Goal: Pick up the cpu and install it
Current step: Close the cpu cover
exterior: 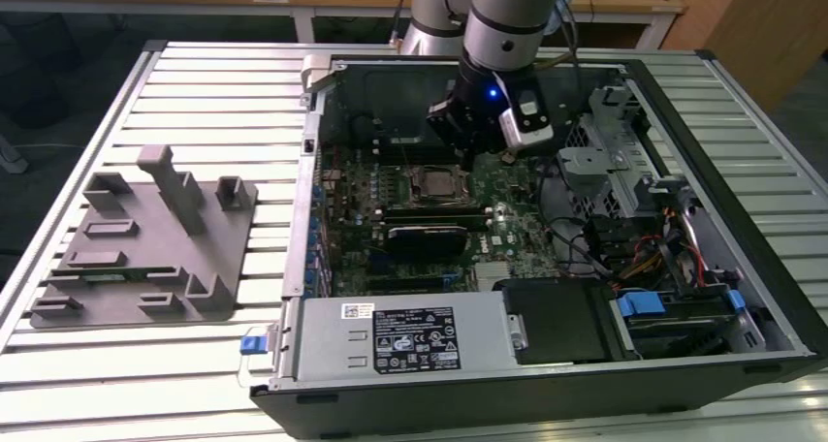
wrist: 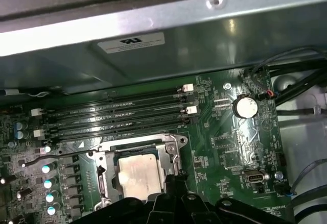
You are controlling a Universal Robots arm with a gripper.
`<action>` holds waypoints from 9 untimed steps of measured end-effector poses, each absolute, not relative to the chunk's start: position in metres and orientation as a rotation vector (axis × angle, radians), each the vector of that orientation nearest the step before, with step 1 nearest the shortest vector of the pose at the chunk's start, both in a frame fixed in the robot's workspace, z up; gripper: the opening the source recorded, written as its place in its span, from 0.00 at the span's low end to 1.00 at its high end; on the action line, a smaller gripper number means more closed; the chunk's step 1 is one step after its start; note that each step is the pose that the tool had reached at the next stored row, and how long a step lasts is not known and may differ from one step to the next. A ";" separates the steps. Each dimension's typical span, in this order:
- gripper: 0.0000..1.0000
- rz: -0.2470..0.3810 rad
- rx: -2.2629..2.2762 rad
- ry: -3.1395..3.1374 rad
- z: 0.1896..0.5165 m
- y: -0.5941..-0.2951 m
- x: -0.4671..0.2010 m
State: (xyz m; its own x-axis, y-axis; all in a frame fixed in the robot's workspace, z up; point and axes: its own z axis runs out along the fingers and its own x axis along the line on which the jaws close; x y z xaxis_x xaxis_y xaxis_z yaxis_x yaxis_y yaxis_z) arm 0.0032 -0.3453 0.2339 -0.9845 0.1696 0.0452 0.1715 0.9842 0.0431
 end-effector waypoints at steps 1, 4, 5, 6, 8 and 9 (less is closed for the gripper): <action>0.11 -0.073 -0.264 -3.088 0.234 -0.345 0.002; 0.11 -0.072 -0.263 -3.089 0.234 -0.345 -0.002; 0.11 -0.073 -0.263 -3.089 0.234 -0.345 -0.004; 0.11 -0.073 -0.263 -3.089 0.234 -0.345 -0.005; 0.11 -0.073 -0.263 -3.089 0.234 -0.345 -0.008; 0.11 -0.073 -0.263 -3.089 0.233 -0.345 -0.009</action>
